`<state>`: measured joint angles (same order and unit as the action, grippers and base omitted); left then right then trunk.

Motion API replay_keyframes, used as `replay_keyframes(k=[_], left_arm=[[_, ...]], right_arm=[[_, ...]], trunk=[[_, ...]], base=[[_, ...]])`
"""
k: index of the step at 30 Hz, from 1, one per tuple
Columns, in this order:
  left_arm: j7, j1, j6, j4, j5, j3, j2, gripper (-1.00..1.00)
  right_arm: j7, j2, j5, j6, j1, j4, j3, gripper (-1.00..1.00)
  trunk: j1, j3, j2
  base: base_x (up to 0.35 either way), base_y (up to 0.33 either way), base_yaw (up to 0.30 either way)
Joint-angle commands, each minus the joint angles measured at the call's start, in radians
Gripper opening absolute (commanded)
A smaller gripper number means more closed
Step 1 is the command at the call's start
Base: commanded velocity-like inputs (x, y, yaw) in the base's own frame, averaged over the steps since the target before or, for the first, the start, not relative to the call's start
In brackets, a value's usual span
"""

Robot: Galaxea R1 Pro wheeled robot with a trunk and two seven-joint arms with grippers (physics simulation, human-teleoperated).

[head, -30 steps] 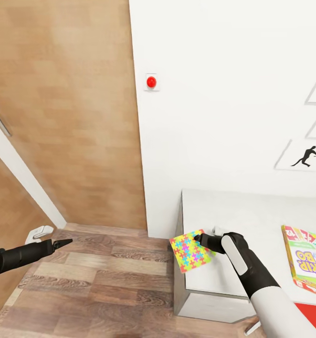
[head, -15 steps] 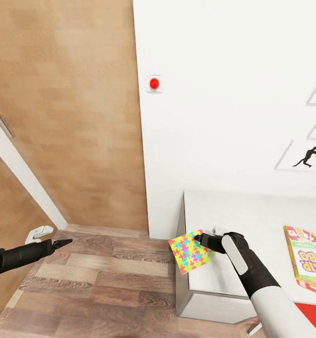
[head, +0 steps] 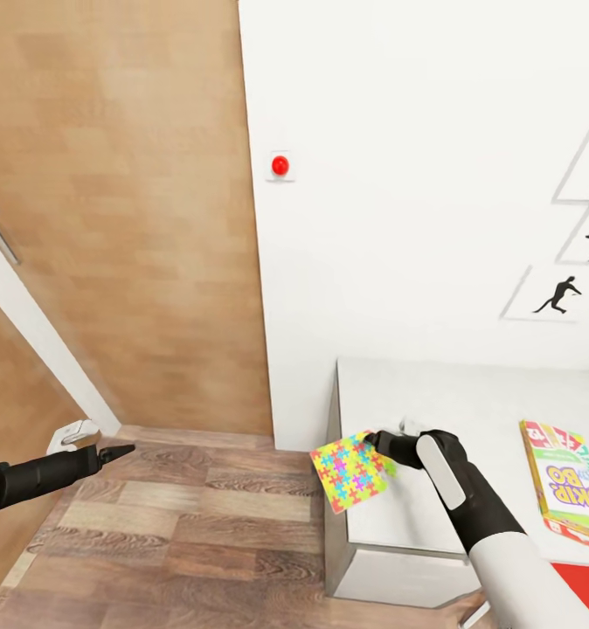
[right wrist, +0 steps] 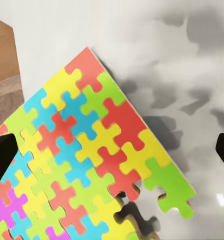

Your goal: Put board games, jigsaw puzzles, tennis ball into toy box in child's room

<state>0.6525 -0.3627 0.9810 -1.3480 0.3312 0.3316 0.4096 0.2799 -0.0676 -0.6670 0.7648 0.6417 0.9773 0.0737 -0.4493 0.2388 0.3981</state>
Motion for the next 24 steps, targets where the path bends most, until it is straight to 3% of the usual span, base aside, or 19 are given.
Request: replay_keyframes(k=[1, 5, 11, 14, 18, 21, 24], left_arm=[[0.006, -0.001, 0.004, 0.000, -0.003, 0.001, 0.000, 1.00], [0.006, -0.001, 0.004, 0.000, -0.003, 0.001, 0.000, 1.00], [0.006, -0.001, 0.004, 0.000, -0.003, 0.001, 0.000, 1.00], [0.006, -0.001, 0.005, 0.000, -0.003, 0.001, 0.000, 1.00], [0.007, -0.001, 0.005, 0.000, -0.003, 0.001, 0.000, 1.00], [0.009, -0.001, 0.005, 0.000, -0.003, 0.001, 0.000, 1.00], [0.021, -0.001, 0.005, 0.000, -0.003, 0.001, 0.000, 1.00]], right_arm=[[0.011, -0.001, -0.011, 0.001, 0.000, 0.008, -0.003, 1.00], [0.012, 0.000, -0.011, 0.001, 0.000, 0.071, -0.010, 1.00], [0.013, 0.000, -0.013, 0.009, -0.007, 0.241, -0.013, 1.00], [0.013, 0.000, -0.015, 0.013, -0.047, 0.342, -0.014, 1.00], [0.007, 0.000, -0.024, 0.029, -0.141, 0.515, -0.015, 1.00], [-0.069, 0.001, -0.074, 0.041, -0.234, 0.588, -0.030, 1.00], [-0.187, 0.000, -0.108, 0.043, -0.262, 0.603, -0.036, 1.00]], trunk=[[-0.001, 0.000, 0.002], [-0.001, -0.006, 0.002], [-0.001, -0.015, 0.002], [-0.001, -0.020, 0.002], [-0.001, -0.026, 0.002], [-0.001, -0.031, 0.002], [-0.001, -0.036, 0.002]], base=[[0.000, 0.000, -0.061], [0.000, 0.000, -0.031], [0.000, 0.000, -0.006], [0.000, 0.000, 0.000], [0.000, 0.000, 0.000], [0.000, 0.000, 0.000], [0.000, 0.000, 0.000]])
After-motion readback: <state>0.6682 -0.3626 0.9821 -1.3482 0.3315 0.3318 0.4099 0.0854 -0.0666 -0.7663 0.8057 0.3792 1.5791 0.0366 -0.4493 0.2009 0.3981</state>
